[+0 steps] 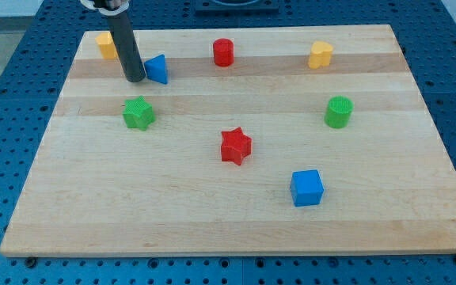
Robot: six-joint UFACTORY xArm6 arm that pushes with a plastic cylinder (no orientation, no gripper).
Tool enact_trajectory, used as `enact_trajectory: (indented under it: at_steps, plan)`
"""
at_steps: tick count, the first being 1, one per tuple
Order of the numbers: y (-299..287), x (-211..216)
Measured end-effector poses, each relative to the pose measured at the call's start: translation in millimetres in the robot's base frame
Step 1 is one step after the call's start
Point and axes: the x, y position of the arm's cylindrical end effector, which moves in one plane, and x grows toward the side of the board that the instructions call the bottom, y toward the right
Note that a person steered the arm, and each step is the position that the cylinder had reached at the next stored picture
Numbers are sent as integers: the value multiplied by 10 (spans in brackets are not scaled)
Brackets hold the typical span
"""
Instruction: Slide the blue triangle to the top center
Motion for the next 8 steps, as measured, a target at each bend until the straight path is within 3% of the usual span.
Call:
enact_trajectory:
  at_steps: [3, 8]
  plan:
    - [494, -273]
    - [1129, -301]
